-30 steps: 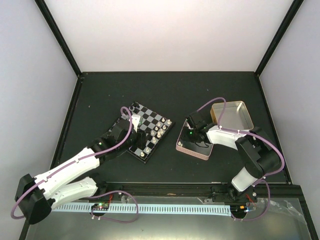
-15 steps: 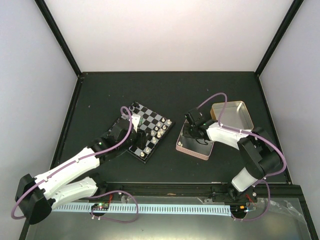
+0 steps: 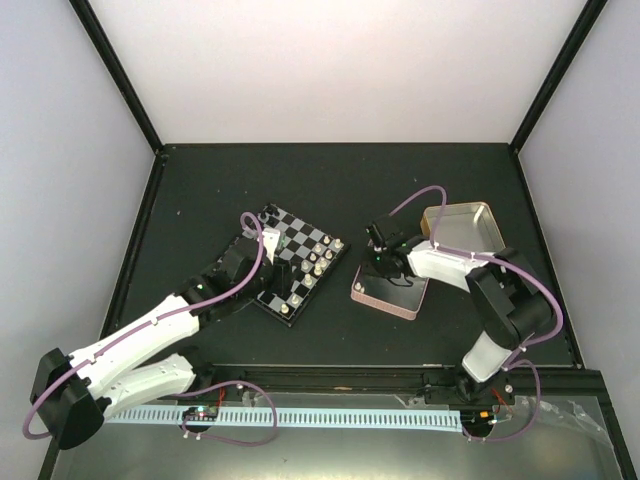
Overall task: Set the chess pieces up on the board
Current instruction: Pick up the chess piece from the storage box.
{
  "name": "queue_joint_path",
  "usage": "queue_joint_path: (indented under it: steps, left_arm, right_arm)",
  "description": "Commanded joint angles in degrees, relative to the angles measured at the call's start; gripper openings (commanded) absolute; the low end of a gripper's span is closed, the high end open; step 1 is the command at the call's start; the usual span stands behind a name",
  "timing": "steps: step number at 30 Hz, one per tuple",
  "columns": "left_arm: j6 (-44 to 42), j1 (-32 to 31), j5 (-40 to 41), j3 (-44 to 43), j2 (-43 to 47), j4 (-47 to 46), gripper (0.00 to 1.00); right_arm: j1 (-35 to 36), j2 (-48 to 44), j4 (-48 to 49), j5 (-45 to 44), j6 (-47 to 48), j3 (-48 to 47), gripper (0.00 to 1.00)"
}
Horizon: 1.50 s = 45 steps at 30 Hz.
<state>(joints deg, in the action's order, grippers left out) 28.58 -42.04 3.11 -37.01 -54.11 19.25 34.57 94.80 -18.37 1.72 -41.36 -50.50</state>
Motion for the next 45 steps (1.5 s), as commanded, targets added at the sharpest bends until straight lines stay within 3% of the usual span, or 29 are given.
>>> queue_joint_path:
  steps: [1, 8, 15, 29, 38, 45]
  left_arm:
    - [-0.3, 0.5, -0.6, 0.1, 0.4, -0.7, 0.52]
    - [-0.2, 0.6, -0.8, 0.3, 0.4, -0.7, 0.52]
    - [-0.2, 0.7, -1.0, 0.2, 0.3, -1.0, 0.52]
    - [-0.3, 0.9, -1.1, 0.5, 0.9, -1.1, 0.52]
    - [-0.3, 1.2, -1.4, 0.7, 1.0, -1.2, 0.52]
    - [-0.4, 1.4, -1.9, 0.6, 0.8, -1.4, 0.52]
  right_arm:
    - [-0.3, 2.0, -1.0, -0.5, -0.2, -2.1, 0.20]
    - [-0.3, 2.7, -5.6, -5.7, -0.9, -2.6, 0.12]
    - [-0.3, 0.3, -8.8, -9.6, -0.8, -3.9, 0.12]
    - [0.9, -0.1, -10.3, -7.1, -2.4, -6.5, 0.30]
    - [1.3, 1.9, -15.2, -16.5, -2.6, -5.4, 0.34]
    - [1.3, 2.4, -14.1, -14.8, -1.0, -5.5, 0.32]
